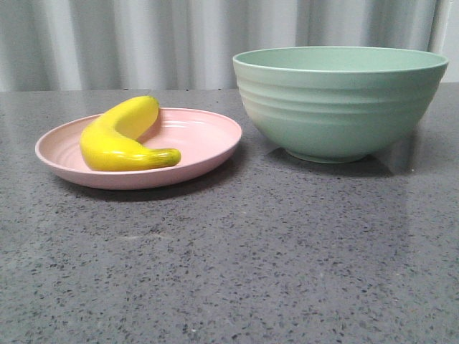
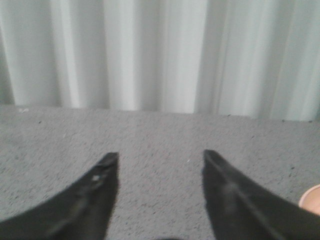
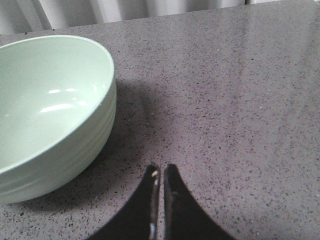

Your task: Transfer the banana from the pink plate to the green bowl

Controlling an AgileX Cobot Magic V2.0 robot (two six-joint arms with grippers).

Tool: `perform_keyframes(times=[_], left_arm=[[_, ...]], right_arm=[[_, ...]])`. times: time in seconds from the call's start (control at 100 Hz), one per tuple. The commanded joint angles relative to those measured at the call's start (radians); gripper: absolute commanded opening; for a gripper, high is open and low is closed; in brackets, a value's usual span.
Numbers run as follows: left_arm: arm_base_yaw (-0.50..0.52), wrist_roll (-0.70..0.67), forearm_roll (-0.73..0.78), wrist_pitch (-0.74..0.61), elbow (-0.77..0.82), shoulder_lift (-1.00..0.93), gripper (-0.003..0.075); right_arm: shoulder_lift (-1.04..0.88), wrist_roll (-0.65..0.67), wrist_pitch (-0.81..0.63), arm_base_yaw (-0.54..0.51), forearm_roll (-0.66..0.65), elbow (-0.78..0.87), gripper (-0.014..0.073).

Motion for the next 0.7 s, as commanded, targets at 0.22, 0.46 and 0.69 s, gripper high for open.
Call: perform_keyframes(times=[0.22,0.46,0.69], left_arm=[[-0.213,-0.069,-0.011,-0.082,-0.074,0.123,0.044],[-0.378,-0.094,-0.222,0.225,-0.321,0.378,0.044],[-0.378,-0.094,-0.355,0.59,-0.591,0.633,0.044]], right_arm=[[0.004,-0.005,-0.084,0.0,-0.005,-0.038,-0.0073],[0.004,-0.005,-0.086,0.0,-0.005,-0.038,-0.0073],[0.004,-0.005,-0.088,0.0,-0.005,-0.038,-0.0073]])
